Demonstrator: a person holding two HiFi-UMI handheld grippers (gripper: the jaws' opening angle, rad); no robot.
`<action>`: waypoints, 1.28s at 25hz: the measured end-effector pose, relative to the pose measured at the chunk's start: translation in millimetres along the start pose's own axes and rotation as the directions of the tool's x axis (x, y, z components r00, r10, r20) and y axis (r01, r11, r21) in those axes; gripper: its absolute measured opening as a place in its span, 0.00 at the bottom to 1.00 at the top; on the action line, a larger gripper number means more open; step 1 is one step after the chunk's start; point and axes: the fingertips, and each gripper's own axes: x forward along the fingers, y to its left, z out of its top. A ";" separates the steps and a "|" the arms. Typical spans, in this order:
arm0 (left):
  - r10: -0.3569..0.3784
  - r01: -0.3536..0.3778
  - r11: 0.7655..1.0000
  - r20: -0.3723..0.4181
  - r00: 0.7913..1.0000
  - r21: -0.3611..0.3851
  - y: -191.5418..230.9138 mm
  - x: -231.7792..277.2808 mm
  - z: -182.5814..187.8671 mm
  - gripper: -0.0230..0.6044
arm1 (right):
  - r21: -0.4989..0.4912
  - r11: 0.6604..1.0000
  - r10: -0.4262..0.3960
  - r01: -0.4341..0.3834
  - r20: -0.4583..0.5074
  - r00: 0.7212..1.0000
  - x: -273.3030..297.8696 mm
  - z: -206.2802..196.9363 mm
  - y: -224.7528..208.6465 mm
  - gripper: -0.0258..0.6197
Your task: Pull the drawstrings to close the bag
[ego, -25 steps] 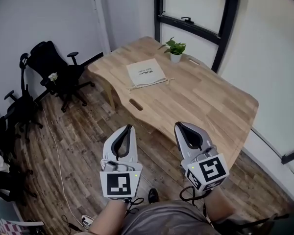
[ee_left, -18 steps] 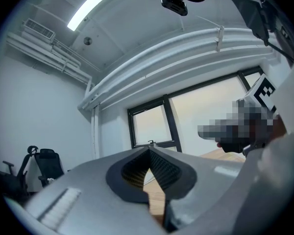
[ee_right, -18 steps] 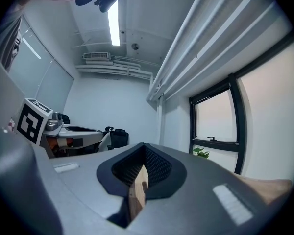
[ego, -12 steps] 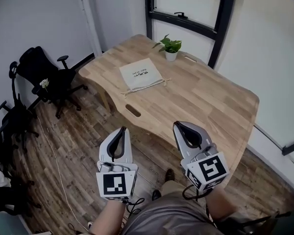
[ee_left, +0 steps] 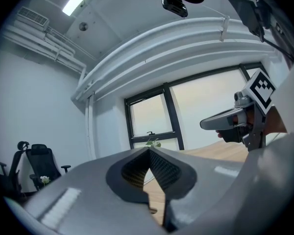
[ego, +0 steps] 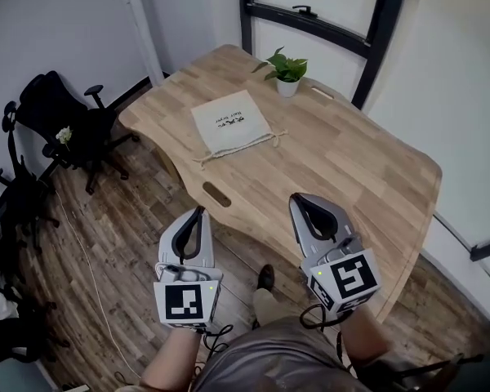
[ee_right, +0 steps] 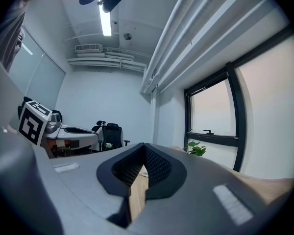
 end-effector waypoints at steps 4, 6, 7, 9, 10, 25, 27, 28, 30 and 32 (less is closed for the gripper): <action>-0.025 0.025 1.000 -0.026 0.999 0.010 9.4 38.3 -15.2 0.04 | 0.022 1.000 -0.007 0.008 -0.008 1.000 36.1 -3.6 -26.2 0.09; -0.030 0.029 1.000 -0.038 0.999 -0.003 15.5 56.5 -20.2 0.04 | 0.033 0.999 -0.008 0.008 -0.012 1.000 52.8 -5.0 -37.3 0.09; -0.031 0.031 0.999 -0.046 0.998 -0.008 18.6 65.1 -22.3 0.04 | 0.033 0.999 -0.005 0.005 -0.011 1.000 60.8 -5.0 -42.4 0.09; -0.030 0.030 1.000 -0.062 0.998 -0.008 24.1 81.5 -27.6 0.04 | 0.030 1.000 0.001 0.000 -0.006 1.000 75.7 -5.9 -53.8 0.09; -0.027 0.027 1.000 -0.074 0.997 -0.006 26.7 89.3 -30.4 0.04 | 0.034 0.999 0.001 -0.001 -0.004 1.000 82.5 -7.2 -59.7 0.09; -0.018 0.018 1.000 -0.105 0.994 0.007 66.0 175.1 -32.4 0.04 | 0.070 0.997 -0.010 0.013 -0.033 0.999 152.1 -19.3 -106.7 0.09; -0.024 0.023 1.000 -0.120 0.992 -0.006 72.7 186.8 -47.3 0.04 | 0.076 0.997 -0.014 0.018 -0.055 0.998 163.1 -27.6 -111.7 0.09; -0.029 0.028 1.000 -0.128 0.991 -0.012 76.2 193.1 -56.6 0.04 | 0.080 0.997 -0.015 0.021 -0.068 0.998 169.8 -32.6 -114.5 0.09; -0.044 0.042 0.999 -0.148 0.988 -0.018 82.5 205.5 -74.8 0.04 | 0.092 0.995 -0.016 0.025 -0.098 0.995 184.4 -43.8 -119.0 0.09; -0.061 0.058 0.998 -0.177 0.982 -0.020 88.2 215.1 -91.2 0.04 | 0.104 0.994 -0.015 0.028 -0.122 0.992 197.4 -54.3 -121.3 0.09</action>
